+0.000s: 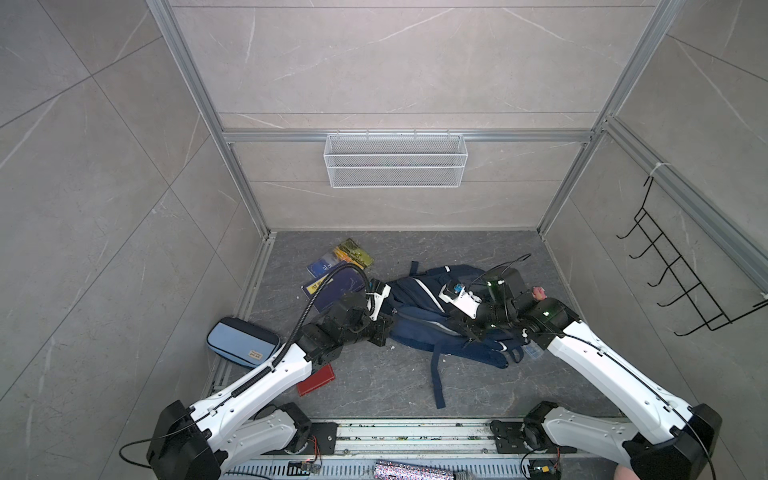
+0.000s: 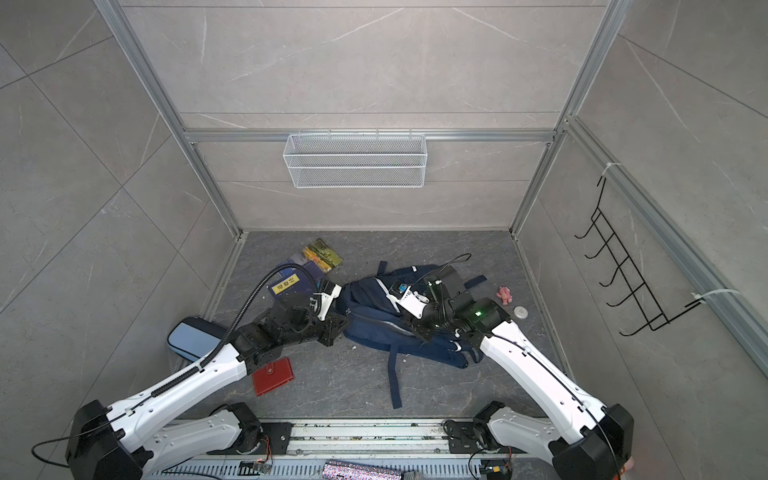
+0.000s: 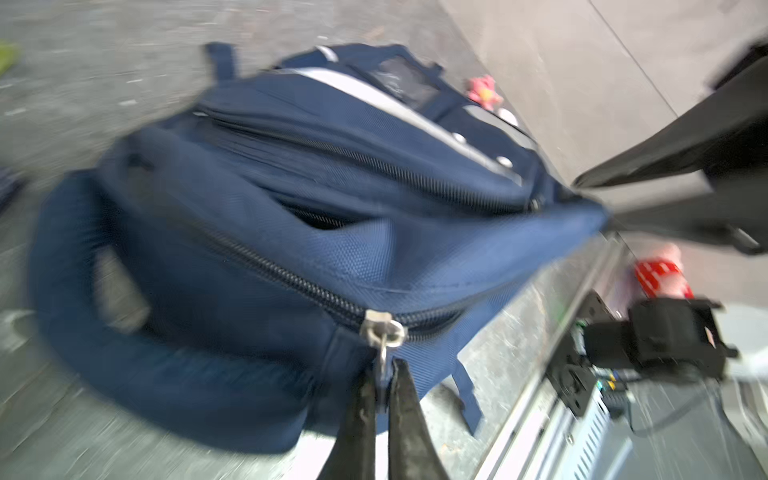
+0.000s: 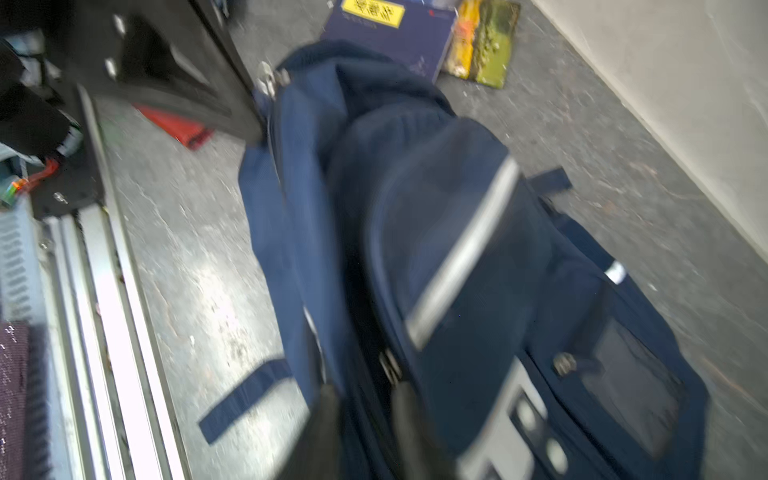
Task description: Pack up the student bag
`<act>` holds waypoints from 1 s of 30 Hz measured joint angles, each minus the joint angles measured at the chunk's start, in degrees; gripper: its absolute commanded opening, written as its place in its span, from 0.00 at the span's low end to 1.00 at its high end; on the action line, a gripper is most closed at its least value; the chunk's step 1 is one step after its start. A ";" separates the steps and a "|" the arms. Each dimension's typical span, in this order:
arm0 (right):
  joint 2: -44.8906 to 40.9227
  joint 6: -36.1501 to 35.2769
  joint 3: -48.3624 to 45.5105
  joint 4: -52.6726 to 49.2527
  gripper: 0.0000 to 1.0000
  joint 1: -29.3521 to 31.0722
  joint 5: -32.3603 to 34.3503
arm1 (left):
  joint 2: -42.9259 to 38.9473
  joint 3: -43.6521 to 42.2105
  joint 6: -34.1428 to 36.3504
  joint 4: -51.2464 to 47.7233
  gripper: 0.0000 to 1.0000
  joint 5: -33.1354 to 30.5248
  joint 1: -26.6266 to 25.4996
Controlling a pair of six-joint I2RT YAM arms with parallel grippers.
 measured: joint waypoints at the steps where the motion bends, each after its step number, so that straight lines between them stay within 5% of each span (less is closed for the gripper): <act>1: -0.31 0.20 0.94 -1.11 0.66 0.07 0.42 | -0.48 -0.46 -0.42 -1.03 0.00 -0.44 -0.09; 8: 2.56 3.98 8.63 -1.92 0.90 6.62 -1.20 | 0.39 0.00 -1.88 -6.16 0.00 -0.85 -6.27; 22: 7.15 11.67 -1.38 5.68 0.85 14.51 -7.15 | 1.62 0.90 -4.11 -6.78 0.00 4.39 -8.22; 25: 7.15 13.18 -6.49 8.90 0.65 15.93 -5.86 | 1.60 0.90 -4.83 -6.71 0.00 5.68 -8.22; 30: 7.93 14.34 -9.07 11.50 0.05 16.65 0.68 | 1.07 0.66 -6.03 -7.19 0.00 6.36 -8.22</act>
